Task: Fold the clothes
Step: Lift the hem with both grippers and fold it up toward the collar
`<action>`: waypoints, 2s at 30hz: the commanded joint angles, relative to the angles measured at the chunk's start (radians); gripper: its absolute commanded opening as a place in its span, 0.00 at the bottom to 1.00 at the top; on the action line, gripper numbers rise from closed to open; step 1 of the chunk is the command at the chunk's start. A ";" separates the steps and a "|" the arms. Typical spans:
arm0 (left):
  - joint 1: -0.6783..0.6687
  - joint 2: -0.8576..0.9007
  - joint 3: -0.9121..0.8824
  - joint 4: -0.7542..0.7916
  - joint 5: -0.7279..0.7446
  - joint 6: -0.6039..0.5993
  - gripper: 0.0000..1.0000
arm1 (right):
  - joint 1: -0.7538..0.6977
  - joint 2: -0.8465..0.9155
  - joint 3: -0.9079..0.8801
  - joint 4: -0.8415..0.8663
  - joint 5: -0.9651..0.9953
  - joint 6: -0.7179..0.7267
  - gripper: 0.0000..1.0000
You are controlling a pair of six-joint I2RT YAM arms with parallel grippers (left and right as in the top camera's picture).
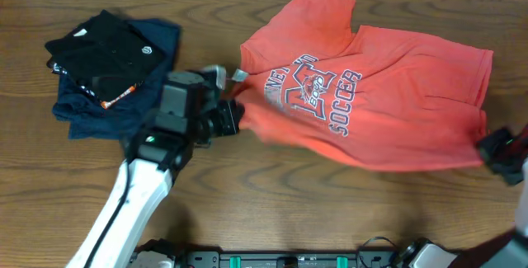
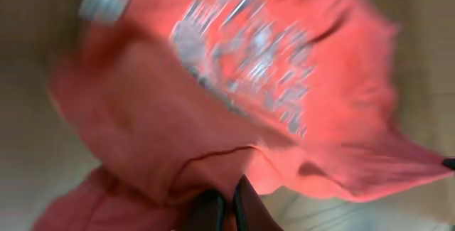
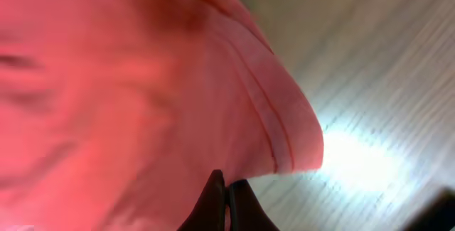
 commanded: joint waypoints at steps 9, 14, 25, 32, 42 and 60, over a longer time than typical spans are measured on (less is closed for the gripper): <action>0.143 -0.204 0.255 0.027 0.011 0.051 0.06 | -0.016 -0.116 0.500 -0.280 -0.132 -0.178 0.01; 0.242 -0.254 0.384 0.032 0.011 0.051 0.06 | -0.016 -0.117 0.680 -0.306 -0.137 -0.180 0.01; 0.357 -0.220 0.481 0.068 0.012 0.039 0.06 | -0.015 -0.099 0.844 -0.266 -0.159 -0.180 0.01; 0.352 -0.015 0.481 0.068 0.081 0.036 0.06 | 0.084 0.056 0.844 -0.256 -0.189 -0.203 0.01; 0.319 0.404 0.510 0.249 0.082 0.052 0.06 | 0.302 0.410 0.844 0.051 -0.189 -0.189 0.01; 0.352 0.715 1.363 0.210 0.015 0.047 0.06 | 0.277 0.470 1.186 0.298 -0.038 -0.090 0.01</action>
